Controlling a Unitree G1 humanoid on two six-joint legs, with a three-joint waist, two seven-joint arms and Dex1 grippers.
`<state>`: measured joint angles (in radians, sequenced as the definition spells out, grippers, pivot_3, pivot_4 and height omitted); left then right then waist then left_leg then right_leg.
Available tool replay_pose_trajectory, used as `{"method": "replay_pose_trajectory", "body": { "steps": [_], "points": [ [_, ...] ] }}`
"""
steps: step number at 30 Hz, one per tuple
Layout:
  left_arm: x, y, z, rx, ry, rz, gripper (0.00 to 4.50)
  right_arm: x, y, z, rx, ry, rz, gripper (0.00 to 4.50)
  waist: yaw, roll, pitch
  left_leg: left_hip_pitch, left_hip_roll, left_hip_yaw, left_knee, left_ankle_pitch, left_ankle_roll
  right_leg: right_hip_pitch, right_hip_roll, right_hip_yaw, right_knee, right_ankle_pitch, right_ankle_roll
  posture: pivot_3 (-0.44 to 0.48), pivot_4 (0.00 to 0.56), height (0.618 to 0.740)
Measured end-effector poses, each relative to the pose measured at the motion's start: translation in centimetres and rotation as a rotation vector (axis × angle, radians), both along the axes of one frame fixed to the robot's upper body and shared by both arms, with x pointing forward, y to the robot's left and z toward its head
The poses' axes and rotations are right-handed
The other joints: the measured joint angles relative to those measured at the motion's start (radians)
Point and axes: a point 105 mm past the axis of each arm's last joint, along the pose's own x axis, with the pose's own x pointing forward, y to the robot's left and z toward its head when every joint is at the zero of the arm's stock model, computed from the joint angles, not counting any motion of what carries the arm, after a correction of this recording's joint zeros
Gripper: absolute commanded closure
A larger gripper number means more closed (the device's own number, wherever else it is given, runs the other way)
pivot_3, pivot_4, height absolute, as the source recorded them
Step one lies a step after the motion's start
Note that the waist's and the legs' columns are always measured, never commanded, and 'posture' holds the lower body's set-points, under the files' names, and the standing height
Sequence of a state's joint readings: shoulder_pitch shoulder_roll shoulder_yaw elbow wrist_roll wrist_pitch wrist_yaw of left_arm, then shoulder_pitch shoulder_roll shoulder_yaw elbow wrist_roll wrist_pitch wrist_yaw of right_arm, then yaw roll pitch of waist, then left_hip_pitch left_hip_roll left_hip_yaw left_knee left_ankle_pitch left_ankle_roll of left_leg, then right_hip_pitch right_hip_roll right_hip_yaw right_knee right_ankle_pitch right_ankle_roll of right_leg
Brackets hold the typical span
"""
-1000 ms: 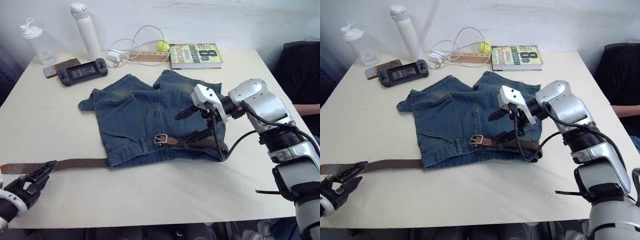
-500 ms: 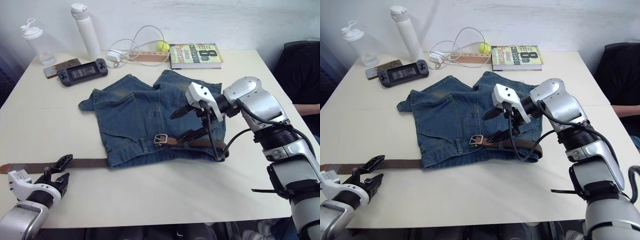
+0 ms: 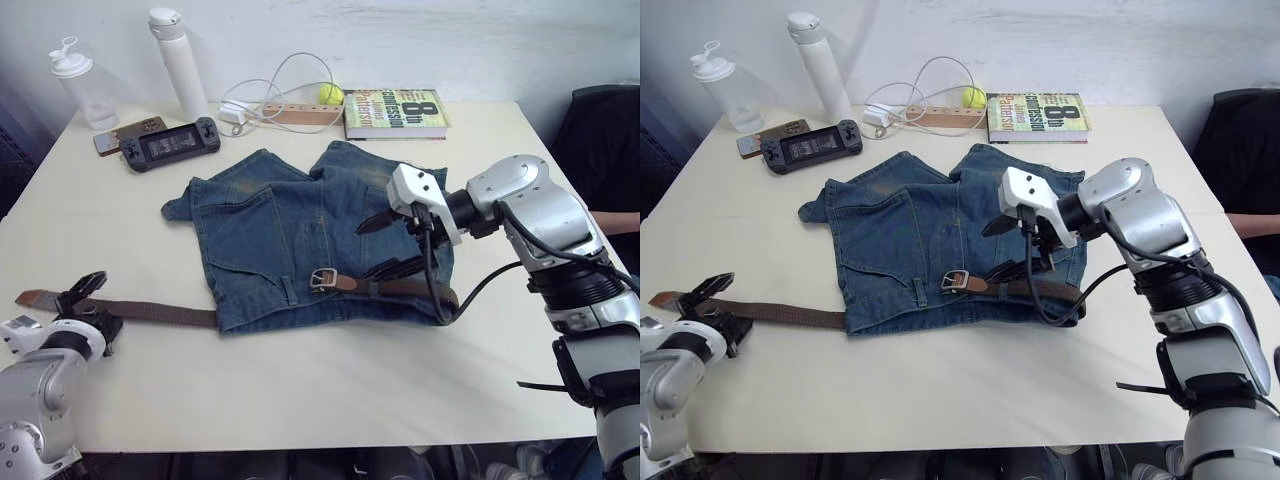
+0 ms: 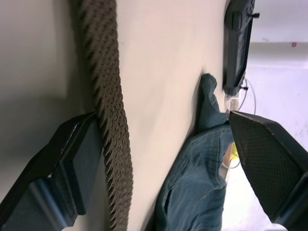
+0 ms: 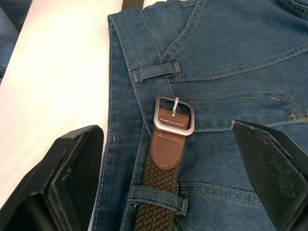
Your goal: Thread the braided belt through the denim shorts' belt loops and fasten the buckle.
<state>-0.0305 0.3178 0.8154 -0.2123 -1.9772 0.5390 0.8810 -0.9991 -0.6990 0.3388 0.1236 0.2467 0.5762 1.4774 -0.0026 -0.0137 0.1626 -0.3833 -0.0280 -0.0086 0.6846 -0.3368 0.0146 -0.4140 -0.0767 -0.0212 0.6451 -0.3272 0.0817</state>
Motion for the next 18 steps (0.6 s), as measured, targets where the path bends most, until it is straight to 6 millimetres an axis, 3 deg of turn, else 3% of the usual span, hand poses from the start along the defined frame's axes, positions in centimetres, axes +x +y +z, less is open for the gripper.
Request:
{"method": "replay_pose_trajectory", "body": {
  "steps": [4, 9, 15, 18],
  "points": [
    [-0.1, 1.3, -1.0, -0.055, 0.018, 0.06, 2.22, 0.3, -0.2, 0.0, 0.009, -0.014, -0.034, 0.0, -0.001, 0.0, 0.0, 0.0, 0.0, -0.001, 0.0, 0.0, 0.0, 0.0, 0.0, -0.001, -0.001, 0.0, 0.0, 0.0, 0.15, 0.735],
    [0.4, 1.8, -0.2, -0.072, -0.035, 0.095, 4.47, 0.7, -0.6, 0.4, 0.022, -0.035, -0.067, 0.0, 0.001, 0.0, 0.0, 0.0, 0.0, -0.002, 0.0, 0.0, 0.0, 0.001, 0.0, -0.001, -0.002, 0.0, 0.0, 0.0, 0.15, 0.735],
    [2.1, 1.2, 1.5, 0.008, -0.108, 0.069, 4.47, 1.0, -1.0, 0.4, 0.018, -0.052, -0.102, 0.0, 0.001, 0.0, 0.0, 0.0, 0.0, -0.002, 0.0, 0.0, 0.0, 0.002, 0.0, -0.002, -0.002, 0.0, 0.0, 0.0, 0.15, 0.735],
    [3.1, 0.6, 3.0, 0.251, -0.091, 0.007, 4.47, 1.1, -1.4, 0.2, 0.016, -0.05, -0.122, 0.0, -0.001, 0.0, 0.0, 0.0, 0.0, -0.002, -0.001, 0.0, 0.0, 0.002, 0.0, -0.002, -0.002, 0.0, 0.0, 0.0, 0.15, 0.735]
  ]
}}
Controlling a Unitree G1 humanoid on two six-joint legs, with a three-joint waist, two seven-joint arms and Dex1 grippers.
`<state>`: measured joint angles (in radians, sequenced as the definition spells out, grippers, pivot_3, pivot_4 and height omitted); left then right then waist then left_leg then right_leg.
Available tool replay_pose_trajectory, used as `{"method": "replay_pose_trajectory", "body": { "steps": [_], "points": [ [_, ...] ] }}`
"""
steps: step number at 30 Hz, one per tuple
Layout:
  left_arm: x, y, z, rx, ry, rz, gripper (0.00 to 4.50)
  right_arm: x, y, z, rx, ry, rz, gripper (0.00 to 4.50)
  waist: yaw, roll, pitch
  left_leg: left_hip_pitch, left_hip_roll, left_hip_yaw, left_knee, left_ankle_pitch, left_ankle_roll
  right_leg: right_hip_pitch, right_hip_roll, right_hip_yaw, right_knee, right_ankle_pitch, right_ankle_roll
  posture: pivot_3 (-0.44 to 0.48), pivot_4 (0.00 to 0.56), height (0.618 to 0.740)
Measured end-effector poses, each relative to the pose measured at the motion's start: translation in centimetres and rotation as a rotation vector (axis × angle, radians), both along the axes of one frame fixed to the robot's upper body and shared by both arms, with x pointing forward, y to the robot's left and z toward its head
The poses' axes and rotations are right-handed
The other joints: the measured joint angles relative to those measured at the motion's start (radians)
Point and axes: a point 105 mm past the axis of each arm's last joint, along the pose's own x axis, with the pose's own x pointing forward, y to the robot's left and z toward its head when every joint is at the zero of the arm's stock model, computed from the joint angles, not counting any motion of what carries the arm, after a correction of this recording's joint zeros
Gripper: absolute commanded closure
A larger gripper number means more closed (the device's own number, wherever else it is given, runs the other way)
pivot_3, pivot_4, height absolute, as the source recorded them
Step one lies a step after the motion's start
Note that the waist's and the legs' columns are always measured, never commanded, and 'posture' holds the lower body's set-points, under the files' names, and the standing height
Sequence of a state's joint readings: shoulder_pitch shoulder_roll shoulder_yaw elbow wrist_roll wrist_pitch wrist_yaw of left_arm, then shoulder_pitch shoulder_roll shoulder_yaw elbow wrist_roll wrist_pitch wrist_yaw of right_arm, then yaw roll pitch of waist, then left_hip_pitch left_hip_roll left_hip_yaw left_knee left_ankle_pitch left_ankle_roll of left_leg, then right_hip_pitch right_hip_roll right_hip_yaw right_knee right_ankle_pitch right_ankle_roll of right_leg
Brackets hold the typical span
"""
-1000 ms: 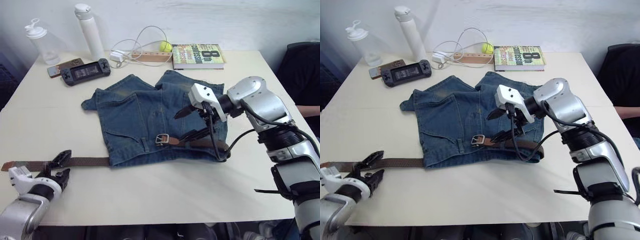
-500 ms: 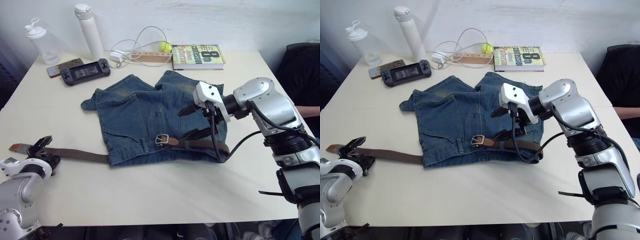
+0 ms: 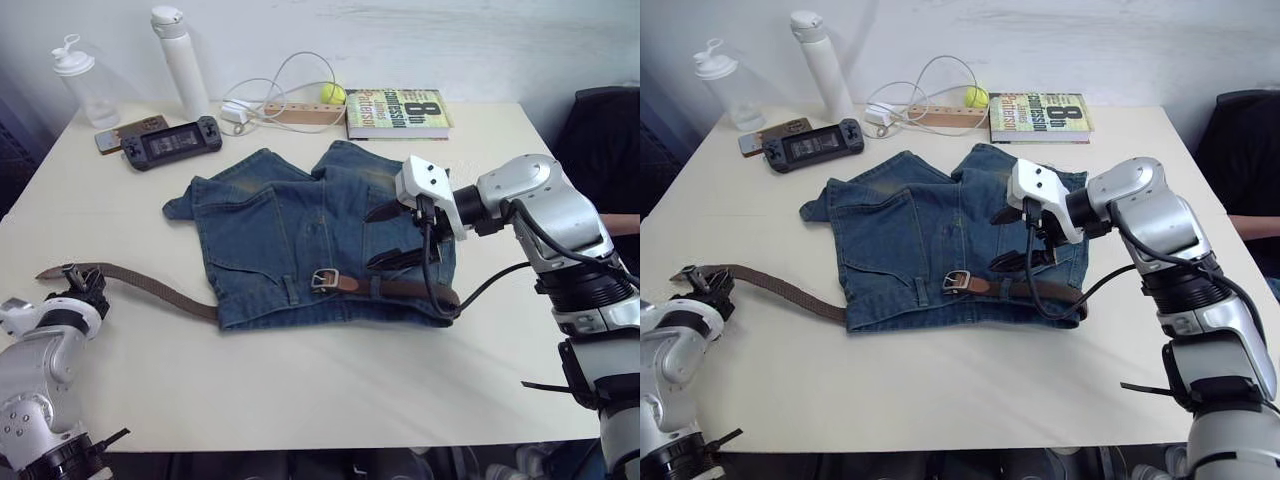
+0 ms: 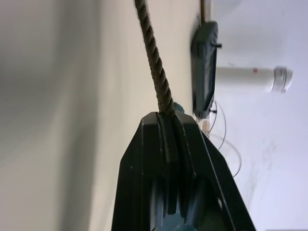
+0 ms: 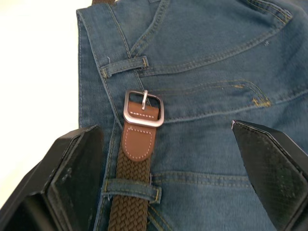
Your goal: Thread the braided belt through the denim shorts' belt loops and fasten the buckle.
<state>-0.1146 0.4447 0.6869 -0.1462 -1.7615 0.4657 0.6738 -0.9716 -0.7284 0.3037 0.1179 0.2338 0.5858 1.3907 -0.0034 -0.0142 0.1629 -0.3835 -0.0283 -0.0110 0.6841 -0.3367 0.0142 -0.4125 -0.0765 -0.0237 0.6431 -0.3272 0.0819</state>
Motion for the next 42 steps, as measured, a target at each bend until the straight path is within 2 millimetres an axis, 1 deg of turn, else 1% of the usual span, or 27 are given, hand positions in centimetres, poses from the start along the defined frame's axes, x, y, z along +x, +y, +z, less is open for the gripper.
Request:
{"method": "replay_pose_trajectory", "body": {
  "steps": [1, 3, 6, 8, 9, 10, 11, 13, 15, 18, 20, 21, 23, 24, 26, 28, 30, 33, 35, 38, 41, 42],
  "points": [
    [0.3, -0.4, 0.6, 0.085, 0.001, -0.024, 4.47, 0.0, -0.1, 0.0, 0.0, 0.001, -0.005, 0.0, 0.0, 0.0, 0.0, 0.0, 0.0, 0.0, 0.0, 0.0, 0.0, 0.0, 0.0, 0.0, 0.0, 0.0, 0.0, 0.0, 0.15, 0.735],
    [1.1, -1.6, 2.1, 0.345, 0.01, -0.082, 4.47, 0.1, -0.1, 0.1, 0.003, -0.006, -0.014, 0.0, -0.001, 0.0, 0.0, 0.0, 0.0, 0.0, -0.001, 0.0, 0.0, 0.0, 0.0, 0.0, 0.0, 0.0, 0.0, 0.0, 0.15, 0.735],
    [2.0, -4.1, 4.3, 0.761, 0.004, -0.18, 4.47, 0.1, -0.1, 0.2, 0.005, -0.02, -0.019, 0.0, -0.001, 0.001, 0.001, 0.0, -0.001, 0.0, -0.002, 0.0, 0.0, 0.0, 0.0, 0.001, -0.001, 0.0, 0.0, 0.0, 0.15, 0.735],
    [2.5, -5.8, 5.2, 1.016, 0.005, -0.239, 4.47, 0.1, -0.1, 0.2, 0.006, -0.024, -0.022, 0.0, 0.0, 0.001, 0.001, 0.0, -0.001, 0.0, -0.003, 0.0, 0.0, 0.0, 0.0, 0.0, -0.001, 0.0, 0.0, 0.0, 0.15, 0.735],
    [2.7, -7.1, 5.4, 1.253, 0.031, -0.293, 4.47, 0.0, -0.1, 0.2, 0.007, -0.027, -0.024, 0.0, -0.001, 0.002, 0.001, -0.001, -0.001, 0.0, -0.004, 0.0, 0.0, -0.001, 0.0, 0.001, -0.002, 0.0, 0.0, 0.0, 0.15, 0.735],
    [2.9, -8.4, 5.6, 1.436, 0.031, -0.341, 4.47, 0.0, -0.1, 0.2, 0.009, -0.031, -0.027, 0.0, -0.001, 0.004, 0.002, -0.001, -0.001, 0.0, -0.004, 0.0, 0.0, -0.001, 0.0, 0.001, -0.002, 0.0, 0.0, 0.0, 0.15, 0.735],
    [3.0, -9.4, 5.9, 1.549, 0.014, -0.371, 4.47, 0.0, -0.2, 0.3, 0.013, -0.034, -0.032, 0.0, 0.0, 0.007, 0.004, -0.001, -0.002, 0.001, -0.004, 0.0, 0.0, -0.001, -0.001, 0.002, -0.002, 0.0, 0.0, 0.0, 0.15, 0.735],
    [3.0, -11.4, 6.0, 1.703, -0.037, -0.424, 4.47, 0.1, -0.3, 0.4, 0.017, -0.034, -0.04, 0.0, 0.001, 0.011, 0.007, -0.001, -0.002, 0.001, -0.005, 0.0, 0.0, -0.001, -0.001, 0.002, -0.003, 0.0, 0.0, 0.0, 0.15, 0.735],
    [3.1, -12.6, 5.1, 1.815, -0.053, -0.505, 4.47, 0.1, -0.3, 0.4, 0.024, -0.038, -0.05, 0.0, 0.0, 0.012, 0.007, -0.002, -0.001, 0.001, -0.006, 0.0, 0.0, -0.003, -0.001, 0.002, -0.003, 0.0, 0.0, 0.0, 0.15, 0.735],
    [3.1, -13.5, 4.2, 1.887, -0.075, -0.603, 4.47, 0.2, -0.2, 0.8, 0.026, -0.085, -0.053, 0.0, -0.004, 0.013, 0.008, -0.004, -0.001, 0.001, -0.006, 0.0, 0.0, -0.006, 0.0, 0.002, 0.0, 0.0, 0.0, 0.0, 0.15, 0.735],
    [3.2, -14.0, 4.4, 1.933, -0.099, -0.647, 4.47, 0.4, -0.2, 0.9, -0.021, -0.185, -0.043, 0.0, -0.001, 0.013, 0.008, -0.004, -0.001, 0.001, -0.005, 0.0, 0.0, -0.006, 0.0, 0.002, 0.0, 0.0, 0.0, 0.0, 0.15, 0.735],
    [3.2, -14.4, 4.4, 1.95, -0.115, -0.678, 4.47, 0.7, -0.2, 0.7, -0.049, -0.24, -0.043, 0.0, 0.0, 0.013, 0.008, -0.004, -0.001, 0.001, -0.004, 0.0, 0.0, -0.006, 0.0, 0.002, 0.0, 0.0, 0.0, 0.0, 0.15, 0.735],
    [3.1, -15.3, 4.1, 1.971, -0.142, -0.758, 4.47, 0.7, 0.3, 0.0, -0.063, -0.294, -0.036, 0.0, 0.001, 0.012, 0.008, -0.004, -0.001, 0.001, -0.004, 0.0, 0.0, -0.006, -0.001, 0.002, 0.0, 0.0, 0.0, 0.0, 0.15, 0.735],
    [3.0, -15.7, 3.8, 1.973, -0.148, -0.815, 4.47, 0.2, 1.0, -0.4, -0.044, -0.296, -0.02, 0.0, 0.001, 0.012, 0.008, -0.004, -0.001, 0.001, -0.004, 0.0, 0.0, -0.006, -0.001, 0.002, 0.0, 0.0, 0.0, 0.0, 0.15, 0.735],
    [2.9, -16.5, 3.3, 1.956, -0.156, -0.901, 4.47, -1.4, 3.3, -0.9, 0.037, -0.259, 0.035, 0.0, 0.001, 0.012, 0.009, -0.006, -0.001, 0.0, -0.004, 0.0, 0.0, -0.006, 0.0, 0.002, 0.004, 0.0, 0.0, 0.0, 0.15, 0.735],
    [3.0, -17.0, 3.3, 1.926, -0.157, -0.965, 4.47, -3.1, 5.2, -0.6, 0.135, -0.187, 0.046, 0.0, 0.0, 0.012, 0.009, -0.007, -0.001, 0.0, -0.003, 0.001, 0.0, -0.007, 0.0, 0.001, 0.005, 0.0, 0.0, 0.0, 0.15, 0.735],
    [3.1, -17.5, 3.1, 1.859, -0.142, -1.025, 4.47, -4.1, 6.5, -0.4, 0.2, -0.132, 0.022, 0.0, 0.002, 0.012, 0.009, -0.007, -0.001, -0.001, -0.001, 0.001, 0.0, -0.007, 0.0, 0.001, 0.006, 0.0, 0.0, 0.0, 0.15, 0.735],
    [3.4, -18.0, 2.6, 1.757, -0.1, -1.093, 4.47, -4.1, 7.1, -1.1, 0.229, -0.091, -0.068, 0.0, 0.002, 0.012, 0.009, -0.007, -0.002, -0.002, -0.001, 0.001, 0.001, -0.006, -0.001, 0.001, 0.006, 0.0, 0.001, 0.0, 0.15, 0.735],
    [3.4, -18.1, 2.5, 1.728, -0.077, -1.122, 4.47, -3.7, 7.2, -1.4, 0.234, -0.095, -0.123, 0.0, 0.001, 0.012, 0.009, -0.007, -0.002, -0.002, -0.001, 0.001, 0.001, -0.007, 0.0, 0.001, 0.007, 0.0, 0.001, 0.0, 0.15, 0.735],
    [3.5, -18.3, 2.8, 1.701, -0.063, -1.14, 4.47, -3.2, 8.1, -2.0, 0.239, -0.105, -0.192, 0.0, -0.002, 0.012, 0.009, -0.006, -0.003, -0.002, -0.002, 0.001, 0.001, -0.007, 0.0, 0.002, 0.008, 0.0, 0.0, 0.0, 0.15, 0.735],
    [3.3, -18.4, 2.7, 1.652, -0.048, -1.171, 4.5, -2.7, 8.5, -3.7, 0.181, -0.129, -0.248, 0.82, -0.003, 0.012, 0.009, -0.006, -0.003, -0.002, -0.002, 0.001, 0.001, -0.009, 0.0, 0.003, 0.01, 0.0, 0.0, 0.0, 0.15, 0.735],
    [3.3, -18.4, 2.6, 1.638, -0.038, -1.176, 4.5, -2.6, 8.6, -4.2, 0.163, -0.131, -0.26, 1.29, -0.003, 0.012, 0.009, -0.007, -0.003, -0.002, -0.001, 0.001, 0.001, -0.009, 0.0, 0.003, 0.01, 0.0, 0.0, 0.0, 0.15, 0.735]
  ]
}}
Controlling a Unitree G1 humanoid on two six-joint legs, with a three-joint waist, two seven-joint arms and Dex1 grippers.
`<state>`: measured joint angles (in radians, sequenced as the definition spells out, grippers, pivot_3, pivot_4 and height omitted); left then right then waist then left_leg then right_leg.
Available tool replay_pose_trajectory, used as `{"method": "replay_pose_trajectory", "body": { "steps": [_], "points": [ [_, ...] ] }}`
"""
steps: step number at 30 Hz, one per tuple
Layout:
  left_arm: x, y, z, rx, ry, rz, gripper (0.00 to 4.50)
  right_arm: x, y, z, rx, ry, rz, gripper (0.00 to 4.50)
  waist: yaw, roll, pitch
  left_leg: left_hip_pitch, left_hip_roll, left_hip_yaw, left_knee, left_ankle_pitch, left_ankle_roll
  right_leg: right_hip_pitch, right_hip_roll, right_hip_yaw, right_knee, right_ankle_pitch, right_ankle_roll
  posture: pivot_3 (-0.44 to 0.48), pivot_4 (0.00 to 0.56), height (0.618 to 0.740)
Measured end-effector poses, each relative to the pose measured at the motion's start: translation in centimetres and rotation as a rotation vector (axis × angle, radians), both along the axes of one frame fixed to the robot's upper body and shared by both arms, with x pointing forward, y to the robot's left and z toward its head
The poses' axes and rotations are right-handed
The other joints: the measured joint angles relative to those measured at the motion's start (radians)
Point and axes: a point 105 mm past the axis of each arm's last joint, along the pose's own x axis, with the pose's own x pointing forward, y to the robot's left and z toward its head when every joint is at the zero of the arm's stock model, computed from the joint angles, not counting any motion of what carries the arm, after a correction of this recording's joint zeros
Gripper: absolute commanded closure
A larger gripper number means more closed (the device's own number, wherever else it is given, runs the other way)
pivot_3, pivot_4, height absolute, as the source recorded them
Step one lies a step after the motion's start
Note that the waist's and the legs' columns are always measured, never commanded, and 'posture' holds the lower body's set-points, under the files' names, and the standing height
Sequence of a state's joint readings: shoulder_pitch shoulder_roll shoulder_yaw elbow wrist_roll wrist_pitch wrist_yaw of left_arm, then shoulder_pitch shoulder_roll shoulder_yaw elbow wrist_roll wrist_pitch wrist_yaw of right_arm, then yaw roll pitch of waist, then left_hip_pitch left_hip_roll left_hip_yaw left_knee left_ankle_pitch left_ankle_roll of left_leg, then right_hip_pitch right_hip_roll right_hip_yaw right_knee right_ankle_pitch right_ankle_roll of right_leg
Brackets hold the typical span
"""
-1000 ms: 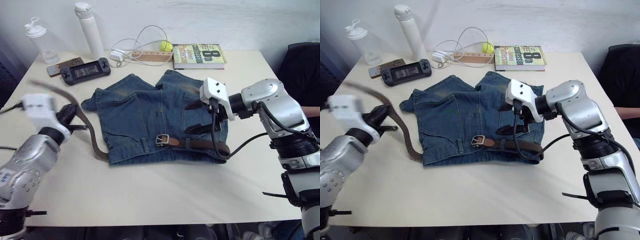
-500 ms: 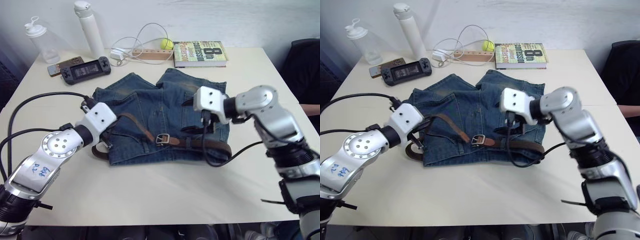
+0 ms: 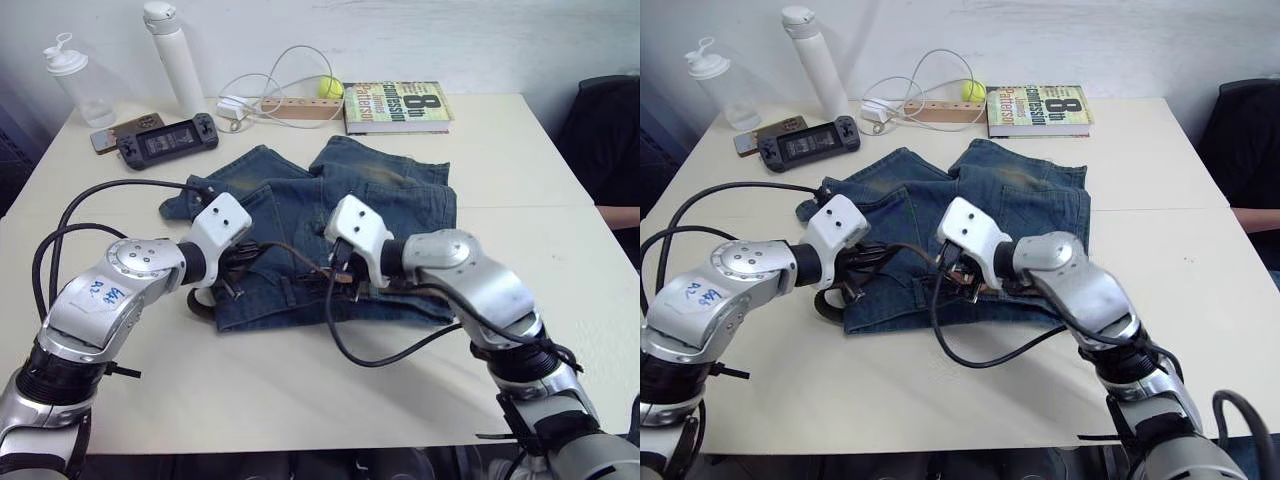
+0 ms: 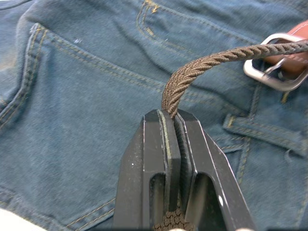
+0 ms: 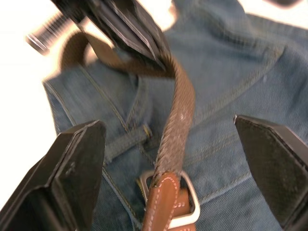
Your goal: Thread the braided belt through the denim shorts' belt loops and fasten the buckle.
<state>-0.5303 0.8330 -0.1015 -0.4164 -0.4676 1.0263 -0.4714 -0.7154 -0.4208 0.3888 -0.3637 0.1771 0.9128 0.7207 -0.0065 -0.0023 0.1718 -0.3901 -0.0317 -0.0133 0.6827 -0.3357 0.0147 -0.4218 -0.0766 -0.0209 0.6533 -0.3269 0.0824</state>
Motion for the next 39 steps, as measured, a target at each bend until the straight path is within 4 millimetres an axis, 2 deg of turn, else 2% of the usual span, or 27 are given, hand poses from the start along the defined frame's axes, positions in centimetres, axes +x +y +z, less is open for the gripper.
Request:
{"method": "replay_pose_trajectory", "body": {
  "steps": [3, 4, 5, 7, 9, 10, 12, 15, 19, 22, 24, 27, 29, 31, 32, 34, 36, 39],
  "points": [
    [0.0, 0.2, 0.2, -0.017, 0.018, 0.015, 4.5, 0.2, 0.0, -1.6, -0.04, 0.013, -0.029, 2.66, 0.001, 0.0, 0.0, 0.0, 0.0, 0.0, 0.0, 0.0, 0.0, -0.001, 0.0, 0.0, 0.0, 0.0, 0.0, 0.0, 0.15, 0.735],
    [0.0, 0.2, 0.4, -0.026, 0.019, 0.02, 4.5, 0.3, 0.0, -1.8, -0.048, 0.006, -0.035, 3.08, 0.001, 0.0, 0.0, 0.0, 0.0, 0.0, 0.0, 0.0, 0.0, -0.001, 0.0, 0.0, 0.001, 0.0, 0.0, 0.0, 0.15, 0.735],
    [0.0, 0.3, 0.5, -0.033, 0.018, 0.026, 4.5, 0.4, 0.0, -1.8, -0.047, -0.002, -0.039, 3.71, 0.0, 0.0, 0.0, 0.0, -0.001, 0.0, 0.0, 0.0, 0.0, -0.001, 0.0, 0.0, 0.001, 0.0, 0.0, 0.0, 0.15, 0.735],
    [0.0, 0.4, 0.5, -0.033, 0.022, 0.03, 4.5, 0.5, -0.1, -1.6, -0.04, -0.013, -0.047, 4.41, 0.0, 0.0, 0.0, 0.0, -0.001, 0.0, 0.0, 0.0, 0.0, -0.001, 0.0, 0.001, 0.001, 0.0, 0.0, 0.0, 0.15, 0.735],
    [0.0, 0.5, 0.6, -0.039, 0.031, 0.036, 4.5, 0.8, -0.3, -1.2, -0.029, -0.032, -0.058, 4.41, 0.0, 0.0, 0.0, 0.0, -0.001, 0.0, 0.0, 0.0, 0.0, -0.001, 0.0, 0.001, 0.001, 0.0, 0.0, 0.0, 0.15, 0.735],
    [0.0, 0.5, 0.9, -0.081, 0.028, 0.045, 3.74, 1.0, -0.4, -1.0, -0.032, -0.055, -0.061, 4.5, 0.001, 0.0, 0.0, 0.0, -0.001, 0.0, 0.0, 0.0, 0.0, -0.001, 0.0, 0.001, 0.001, 0.0, 0.0, 0.0, 0.15, 0.735],
    [0.1, 0.6, 1.9, -0.214, 0.044, 0.077, 3.11, 1.5, -0.6, -0.2, -0.038, -0.113, -0.058, 4.5, 0.001, -0.001, 0.0, 0.0, -0.001, 0.0, 0.001, 0.0, 0.0, -0.002, 0.0, 0.001, 0.002, 0.0, 0.0, 0.0, 0.15, 0.735],
    [-0.3, 1.4, 3.2, -0.372, 0.115, 0.112, 1.82, 2.3, -0.8, 1.1, -0.05, -0.223, -0.052, 4.5, -0.002, -0.002, 0.001, -0.001, -0.002, 0.0, 0.001, 0.0, 0.0, -0.003, 0.0, 0.001, 0.004, 0.0, 0.0, 0.0, 0.15, 0.735],
    [-0.2, 3.9, 7.5, -0.776, 0.18, 0.137, 0.05, 3.7, -0.9, 2.5, -0.06, -0.38, -0.062, 4.5, -0.007, -0.005, 0.0, 0.0, -0.002, -0.001, 0.001, 0.001, -0.001, -0.004, 0.001, 0.001, 0.005, 0.0, 0.0, 0.0, 0.15, 0.735],
    [-1.1, 5.6, 7.9, -0.93, 0.249, 0.104, 0.02, 3.9, -0.6, 2.7, -0.056, -0.457, -0.041, 4.5, -0.025, -0.006, 0.0, 0.001, -0.003, -0.002, 0.001, 0.001, -0.001, -0.005, 0.0, 0.001, 0.006, 0.0, 0.0, 0.0, 0.15, 0.735],
    [-3.8, 5.8, 7.0, -0.946, 0.366, 0.009, 0.02, 3.8, -0.3, 2.4, -0.061, -0.502, -0.011, 4.5, -0.042, -0.008, 0.001, 0.003, -0.005, -0.005, 0.0, 0.001, -0.001, -0.006, 0.0, 0.002, 0.007, 0.0, 0.0, 0.0, 0.15, 0.735],
    [-7.2, 4.5, 6.5, -0.951, 0.509, -0.136, 0.02, 3.9, -0.5, 1.1, -0.087, -0.527, 0.0, 4.5, -0.049, -0.009, 0.001, 0.004, -0.006, -0.006, 0.0, 0.001, -0.001, -0.006, -0.001, 0.004, 0.007, 0.0, 0.0, 0.0, 0.15, 0.735],
    [-8.4, 2.9, 6.4, -0.968, 0.546, -0.236, 0.02, 3.7, 0.1, 1.0, -0.093, -0.577, 0.038, 4.5, -0.04, -0.008, 0.002, 0.005, -0.008, -0.006, 0.001, 0.001, -0.002, -0.005, -0.002, 0.005, 0.004, 0.0, 0.0, 0.0, 0.15, 0.735],
    [-8.9, 1.5, 5.0, -0.976, 0.607, -0.265, 0.02, 3.2, 0.8, 1.3, -0.084, -0.627, 0.079, 4.5, -0.03, -0.008, 0.002, 0.006, -0.008, -0.006, 0.001, 0.001, -0.002, -0.004, -0.002, 0.005, 0.005, 0.0, 0.0, 0.0, 0.15, 0.735],
    [-8.9, 1.1, 4.3, -0.986, 0.624, -0.257, 0.02, 3.1, 0.9, 1.4, -0.083, -0.644, 0.089, 4.5, -0.027, -0.008, 0.002, 0.006, -0.008, -0.006, 0.001, 0.002, -0.003, -0.004, -0.002, 0.005, 0.005, 0.0, 0.0, 0.0, 0.15, 0.735],
    [-7.6, -0.2, 4.0, -1.124, 0.556, -0.224, 0.02, 2.8, 1.0, 1.4, -0.081, -0.673, 0.108, 4.5, -0.018, -0.006, 0.001, 0.006, -0.009, -0.006, 0.001, 0.002, -0.003, -0.004, -0.002, 0.006, 0.005, 0.0, 0.0, 0.0, 0.15, 0.735],
    [-5.8, -1.9, 3.2, -1.286, 0.514, -0.093, 0.02, 2.3, 1.4, 1.6, -0.067, -0.702, 0.137, 4.5, -0.015, -0.011, 0.001, 0.006, -0.008, -0.006, 0.002, 0.002, -0.003, -0.005, -0.002, 0.005, 0.006, 0.0, 0.0, 0.0, 0.15, 0.735],
    [-4.0, -2.8, 2.6, -1.455, 0.5, 0.121, 0.02, 2.0, 1.3, 1.4, -0.065, -0.718, 0.151, 4.5, -0.017, -0.014, 0.0, 0.005, -0.009, -0.005, 0.003, 0.002, -0.003, -0.005, -0.001, 0.005, 0.007, 0.0, 0.001, 0.0, 0.15, 0.735]
  ]
}}
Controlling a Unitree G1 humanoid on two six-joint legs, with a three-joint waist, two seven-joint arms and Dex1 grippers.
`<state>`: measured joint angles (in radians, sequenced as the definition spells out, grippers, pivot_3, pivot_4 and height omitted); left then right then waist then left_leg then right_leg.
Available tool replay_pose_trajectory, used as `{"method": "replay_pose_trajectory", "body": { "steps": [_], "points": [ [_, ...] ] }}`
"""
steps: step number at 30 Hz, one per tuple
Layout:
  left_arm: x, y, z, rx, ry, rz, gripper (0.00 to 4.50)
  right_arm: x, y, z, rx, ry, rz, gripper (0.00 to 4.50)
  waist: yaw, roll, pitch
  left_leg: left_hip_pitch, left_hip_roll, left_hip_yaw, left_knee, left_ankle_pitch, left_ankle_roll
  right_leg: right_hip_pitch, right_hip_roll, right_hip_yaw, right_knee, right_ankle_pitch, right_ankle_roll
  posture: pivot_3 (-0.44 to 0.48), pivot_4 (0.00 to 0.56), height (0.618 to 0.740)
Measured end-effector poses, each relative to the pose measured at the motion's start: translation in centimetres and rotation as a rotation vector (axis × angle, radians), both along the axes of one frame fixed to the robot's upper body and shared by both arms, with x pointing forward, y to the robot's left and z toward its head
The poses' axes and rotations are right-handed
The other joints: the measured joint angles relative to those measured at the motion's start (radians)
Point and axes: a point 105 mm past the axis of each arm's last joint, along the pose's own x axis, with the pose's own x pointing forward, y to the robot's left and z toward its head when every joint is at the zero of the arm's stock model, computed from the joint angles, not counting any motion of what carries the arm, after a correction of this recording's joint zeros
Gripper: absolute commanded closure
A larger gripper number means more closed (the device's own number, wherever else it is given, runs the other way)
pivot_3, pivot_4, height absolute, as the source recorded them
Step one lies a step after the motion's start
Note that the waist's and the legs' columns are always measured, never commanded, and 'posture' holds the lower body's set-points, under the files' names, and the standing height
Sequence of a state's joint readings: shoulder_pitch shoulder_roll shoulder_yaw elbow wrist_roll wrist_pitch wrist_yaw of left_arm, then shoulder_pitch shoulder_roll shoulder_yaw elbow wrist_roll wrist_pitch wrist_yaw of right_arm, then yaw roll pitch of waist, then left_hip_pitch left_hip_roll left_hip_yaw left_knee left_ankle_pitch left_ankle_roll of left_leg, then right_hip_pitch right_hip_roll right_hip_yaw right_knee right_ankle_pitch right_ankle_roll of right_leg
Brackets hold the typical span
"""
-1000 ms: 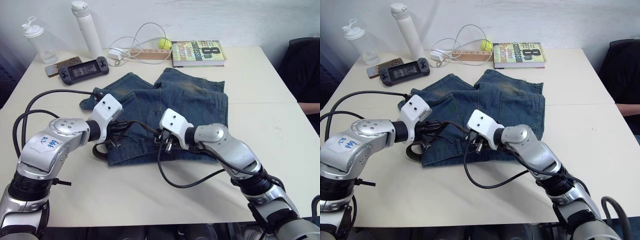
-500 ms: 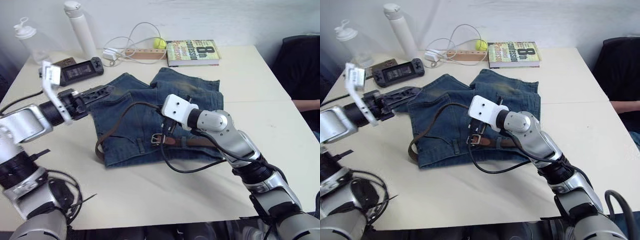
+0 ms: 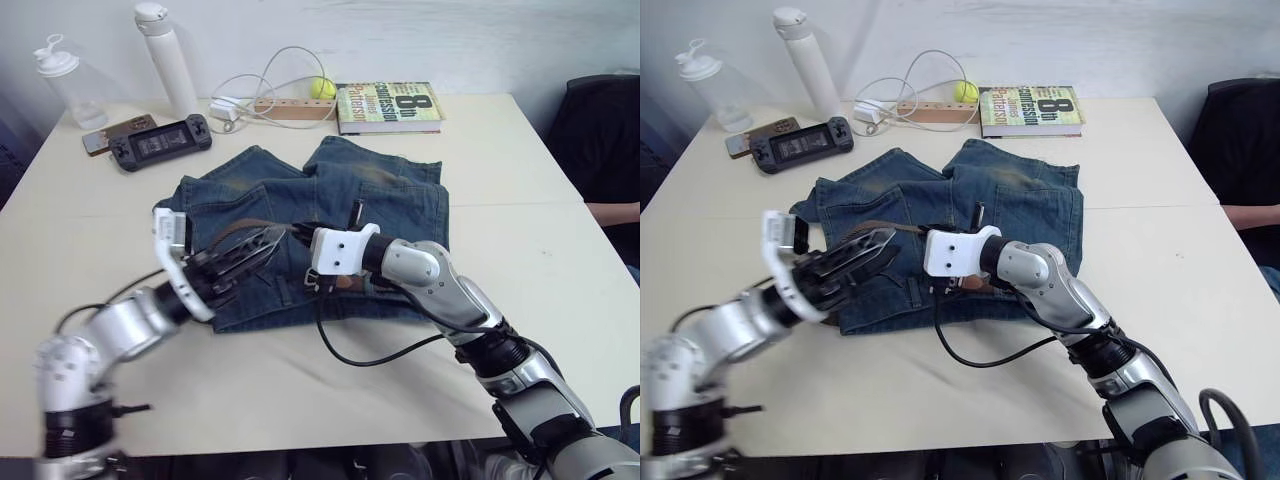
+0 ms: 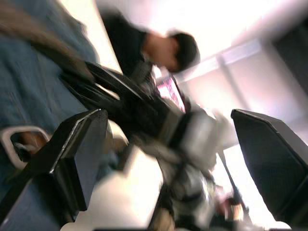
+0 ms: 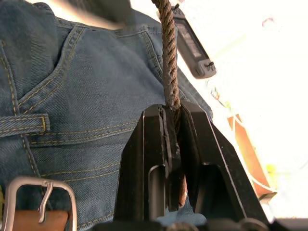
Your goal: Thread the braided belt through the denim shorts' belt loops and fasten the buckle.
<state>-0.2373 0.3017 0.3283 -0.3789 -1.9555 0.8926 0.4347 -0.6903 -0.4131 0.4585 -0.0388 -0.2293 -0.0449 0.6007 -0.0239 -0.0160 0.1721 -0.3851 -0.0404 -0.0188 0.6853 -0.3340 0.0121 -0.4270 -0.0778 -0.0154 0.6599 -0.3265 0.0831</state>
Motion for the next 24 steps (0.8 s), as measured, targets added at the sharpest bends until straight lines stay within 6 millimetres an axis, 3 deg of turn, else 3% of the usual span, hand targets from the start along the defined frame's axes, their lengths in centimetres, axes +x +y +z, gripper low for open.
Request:
{"method": "replay_pose_trajectory", "body": {
  "steps": [2, 6, 16, 19, 24],
  "points": [
    [0.9, -0.7, 0.5, -0.092, 0.087, 0.096, 0.02, 0.0, -0.4, -0.1, 0.0, -0.008, -0.008, 4.5, -0.001, -0.001, 0.0, 0.0, 0.0, 0.001, 0.001, 0.0, 0.0, 0.0, 0.0, 0.0, -0.002, 0.0, 0.0, 0.0, 0.15, 0.735],
    [1.0, -1.5, 1.0, -0.102, 0.166, 0.15, 0.02, -0.1, -0.9, 0.1, 0.005, -0.017, -0.011, 4.5, -0.005, -0.001, 0.0, 0.001, 0.001, 0.001, 0.0, 0.001, -0.001, 0.0, 0.003, 0.003, -0.002, 0.0, 0.0, 0.0, 0.15, 0.735],
    [2.0, 0.5, -1.3, -0.088, 0.34, 0.264, 0.02, -1.1, -0.6, 0.0, -0.019, -0.032, 0.02, 4.5, 0.0, -0.001, 0.0, 0.002, 0.001, 0.001, 0.0, 0.001, -0.001, 0.0, 0.003, 0.004, -0.003, 0.0, 0.0, 0.0, 0.15, 0.735],
    [2.2, 1.1, -2.2, -0.078, 0.39, 0.285, 0.77, -1.2, -0.6, 0.0, -0.024, -0.035, 0.026, 4.5, 0.001, -0.001, 0.0, 0.002, 0.001, 0.0, 0.0, 0.001, -0.001, 0.0, 0.003, 0.003, -0.003, 0.0, 0.0, 0.0, 0.15, 0.735],
    [2.3, 1.1, -2.6, -0.075, 0.41, 0.284, 2.98, -1.3, -0.9, -0.5, -0.044, -0.033, 0.021, 4.5, 0.004, -0.001, 0.0, 0.002, 0.001, 0.0, 0.0, 0.001, -0.001, 0.001, 0.003, 0.003, -0.004, 0.0, 0.0, 0.0, 0.15, 0.735]
  ]
}}
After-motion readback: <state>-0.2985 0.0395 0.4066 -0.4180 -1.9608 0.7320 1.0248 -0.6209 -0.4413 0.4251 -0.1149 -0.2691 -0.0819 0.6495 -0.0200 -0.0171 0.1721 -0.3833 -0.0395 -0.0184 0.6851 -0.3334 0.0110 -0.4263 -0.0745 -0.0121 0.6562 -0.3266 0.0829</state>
